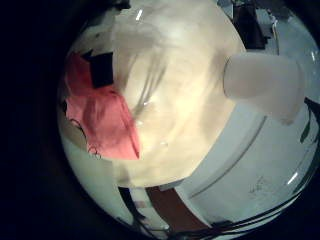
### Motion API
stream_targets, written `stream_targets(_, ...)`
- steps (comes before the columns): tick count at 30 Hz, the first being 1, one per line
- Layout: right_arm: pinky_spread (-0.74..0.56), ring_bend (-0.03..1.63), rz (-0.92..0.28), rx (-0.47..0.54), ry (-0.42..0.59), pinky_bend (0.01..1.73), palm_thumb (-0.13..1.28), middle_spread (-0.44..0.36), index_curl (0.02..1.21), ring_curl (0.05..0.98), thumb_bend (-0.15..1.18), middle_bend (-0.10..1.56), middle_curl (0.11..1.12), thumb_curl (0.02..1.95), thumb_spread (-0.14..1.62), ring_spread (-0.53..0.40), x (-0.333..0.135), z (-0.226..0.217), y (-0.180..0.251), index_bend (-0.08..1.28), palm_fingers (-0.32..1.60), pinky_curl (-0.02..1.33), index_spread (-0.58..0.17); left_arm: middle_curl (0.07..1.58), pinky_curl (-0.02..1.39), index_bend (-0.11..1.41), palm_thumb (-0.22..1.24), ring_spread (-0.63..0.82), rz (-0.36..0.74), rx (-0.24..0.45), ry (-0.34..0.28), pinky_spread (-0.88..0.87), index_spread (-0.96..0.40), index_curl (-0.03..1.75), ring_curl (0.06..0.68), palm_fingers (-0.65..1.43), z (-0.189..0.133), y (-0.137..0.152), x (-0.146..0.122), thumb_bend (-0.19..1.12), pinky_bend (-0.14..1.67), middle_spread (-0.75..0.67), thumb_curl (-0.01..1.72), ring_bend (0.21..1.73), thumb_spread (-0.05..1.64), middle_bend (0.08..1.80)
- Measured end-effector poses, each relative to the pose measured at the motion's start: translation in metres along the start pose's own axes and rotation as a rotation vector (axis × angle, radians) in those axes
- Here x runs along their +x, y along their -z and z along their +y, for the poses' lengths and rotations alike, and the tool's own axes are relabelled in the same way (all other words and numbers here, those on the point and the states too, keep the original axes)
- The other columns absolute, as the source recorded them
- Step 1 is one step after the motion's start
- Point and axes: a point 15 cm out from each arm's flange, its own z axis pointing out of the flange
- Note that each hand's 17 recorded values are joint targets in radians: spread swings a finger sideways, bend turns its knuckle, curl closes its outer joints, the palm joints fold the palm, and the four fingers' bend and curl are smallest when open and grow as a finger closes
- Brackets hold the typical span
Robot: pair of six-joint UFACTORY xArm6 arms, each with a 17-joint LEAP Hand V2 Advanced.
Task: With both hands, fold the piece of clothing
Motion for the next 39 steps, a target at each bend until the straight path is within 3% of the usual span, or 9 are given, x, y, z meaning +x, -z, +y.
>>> stream_targets(3,-0.41,1.43,-0.035,0.105,-0.028,1.3,0.8,-0.173,0.64,0.606,0.0,0.95,0.61,0.44,1.46,-0.259,0.008,-0.015,0.023,0.25,0.61,0.75,-0.366,0.86,0.68,0.07,0.68,-0.36,0.041,0.075,0.049,-0.6,-0.39,1.12,0.524,0.07,-0.013,0.007,-0.009,-0.02,1.16,-0.33,0.54,1.21,1.01,0.35)
stream_targets(7,-0.46,1.31,-0.079,0.286,-0.06,1.18,0.8,-0.171,0.62,0.563,0.0,0.84,0.58,0.4,1.5,-0.262,0.023,-0.023,0.081,0.26,0.44,0.68,-0.38,0.73,0.59,0.14,0.68,-0.08,0.074,0.161,0.089,-0.31,-0.17,0.98,0.422,-0.2,-0.014,0.025,-0.021,-0.02,0.84,-0.02,0.52,0.99,1.04,0.24)
stream_targets(9,-0.37,1.2,-0.079,0.322,-0.063,1.01,0.84,-0.171,0.64,0.531,0.02,0.82,0.57,0.39,1.53,-0.248,0.032,-0.014,0.095,0.37,0.28,0.65,-0.388,0.67,0.55,0.13,0.67,0.07,0.075,0.199,0.1,-0.12,-0.07,0.9,0.374,-0.21,-0.009,0.037,-0.025,-0.02,0.71,0.12,0.51,0.88,1.06,0.21)
stream_targets(13,-0.17,1.07,-0.067,0.393,-0.074,0.79,0.92,-0.168,0.64,0.456,0.06,0.79,0.55,0.39,1.55,-0.229,0.055,0.014,0.129,0.47,0.24,0.56,-0.396,0.56,0.46,0.12,0.67,0.3,0.066,0.27,0.113,0.2,0.09,0.73,0.301,-0.16,0.009,0.058,-0.031,-0.02,0.58,0.31,0.5,0.74,1.08,0.16)
stream_targets(18,-0.01,0.93,-0.044,0.38,-0.009,0.65,0.89,-0.164,0.63,0.404,0.03,0.74,0.52,0.37,1.52,-0.19,0.069,0.054,0.141,0.54,0.14,0.5,-0.412,0.48,0.4,0.13,0.65,0.4,0.055,0.349,0.104,0.35,0.15,0.6,0.262,-0.1,0.04,0.075,-0.028,-0.02,0.52,0.36,0.48,0.66,1.08,0.17)
stream_targets(21,0.15,0.76,-0.027,0.261,0.085,0.61,0.79,-0.16,0.58,0.35,-0.03,0.61,0.46,0.35,1.44,-0.084,0.069,0.088,0.117,0.45,-0.05,0.46,-0.4,0.44,0.38,0.14,0.63,0.43,0.059,0.34,0.082,0.4,0.17,0.54,0.247,-0.07,0.063,0.073,-0.018,-0.03,0.49,0.37,0.47,0.63,1.08,0.17)
stream_targets(24,0.21,0.67,0.013,0.132,0.164,0.57,0.73,-0.124,0.52,0.304,-0.03,0.53,0.42,0.34,1.38,-0.013,0.078,0.116,0.086,0.36,-0.06,0.42,-0.392,0.41,0.36,0.15,0.62,0.45,0.076,0.276,0.041,0.43,0.17,0.49,0.236,-0.05,0.088,0.057,0.006,-0.03,0.46,0.37,0.46,0.61,1.08,0.18)
stream_targets(28,0.25,0.54,0.006,0.017,0.188,0.5,0.61,-0.082,0.45,0.257,-0.04,0.41,0.37,0.32,1.24,0.064,0.076,0.137,0.034,0.26,-0.04,0.38,-0.384,0.38,0.34,0.16,0.61,0.48,0.09,0.187,-0.012,0.45,0.18,0.44,0.224,-0.04,0.111,0.035,0.036,-0.02,0.43,0.37,0.45,0.58,1.08,0.17)
stream_targets(39,0.26,0.4,0.044,-0.015,0.308,0.39,0.47,-0.044,0.38,0.219,-0.04,0.28,0.33,0.3,0.99,0.12,0.034,0.119,-0.045,0.18,0.05,0.33,-0.35,0.32,0.32,0.17,0.59,0.5,0.164,0.121,-0.058,0.45,0.18,0.37,0.208,-0.02,0.139,0.002,0.089,-0.02,0.39,0.39,0.42,0.54,1.1,0.18)
